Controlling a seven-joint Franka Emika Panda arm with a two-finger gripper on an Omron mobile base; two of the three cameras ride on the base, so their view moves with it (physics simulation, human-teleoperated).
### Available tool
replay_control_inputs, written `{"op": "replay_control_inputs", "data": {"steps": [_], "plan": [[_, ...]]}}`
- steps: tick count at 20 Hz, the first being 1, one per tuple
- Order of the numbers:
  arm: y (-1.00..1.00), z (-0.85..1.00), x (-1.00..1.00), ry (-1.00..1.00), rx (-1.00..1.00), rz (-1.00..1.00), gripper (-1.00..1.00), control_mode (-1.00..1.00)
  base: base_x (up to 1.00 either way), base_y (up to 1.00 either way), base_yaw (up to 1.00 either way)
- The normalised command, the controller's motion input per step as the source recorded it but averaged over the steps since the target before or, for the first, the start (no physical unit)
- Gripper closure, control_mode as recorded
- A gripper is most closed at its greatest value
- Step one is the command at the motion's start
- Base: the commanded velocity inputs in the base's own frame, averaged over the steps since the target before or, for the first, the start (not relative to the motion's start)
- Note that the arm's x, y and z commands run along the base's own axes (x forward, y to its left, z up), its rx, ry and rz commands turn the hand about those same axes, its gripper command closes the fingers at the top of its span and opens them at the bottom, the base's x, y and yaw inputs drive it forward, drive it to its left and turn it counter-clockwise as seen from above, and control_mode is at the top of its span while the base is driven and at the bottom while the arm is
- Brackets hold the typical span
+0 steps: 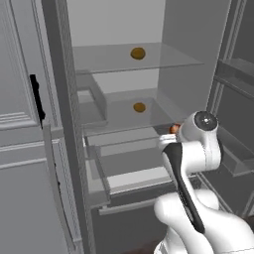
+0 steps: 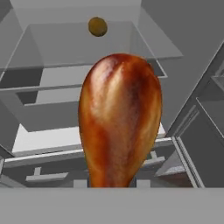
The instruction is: Place one avocado and one chicken drumstick in each tupperware on the nearby counter, to pack two identical lunches.
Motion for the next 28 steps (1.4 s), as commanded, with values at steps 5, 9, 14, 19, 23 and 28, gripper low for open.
{"op": "replay_control_inputs", "data": {"steps": [5, 9, 14, 19, 23, 28], "plan": [[0.0, 0.0, 0.0, 0.0, 0.0, 0.0, 1.0, 1.0, -1.0, 0.32, 0.15], [0.0, 0.0, 0.0, 0.0, 0.0, 0.0, 1.0, 1.0, -1.0, 0.64, 0.36], [0.0, 0.0, 0.0, 0.0, 0.0, 0.0, 1.0, 1.0, -0.96, 0.65, 0.51], [0.0, 0.0, 0.0, 0.0, 0.0, 0.0, 1.0, 1.0, -0.19, 0.73, 0.59], [0.0, 0.0, 0.0, 0.0, 0.0, 0.0, 1.0, 1.0, 0.57, 0.4, 0.48], [0.0, 0.0, 0.0, 0.0, 0.0, 0.0, 1.0, 1.0, 0.99, -0.02, 0.37]]}}
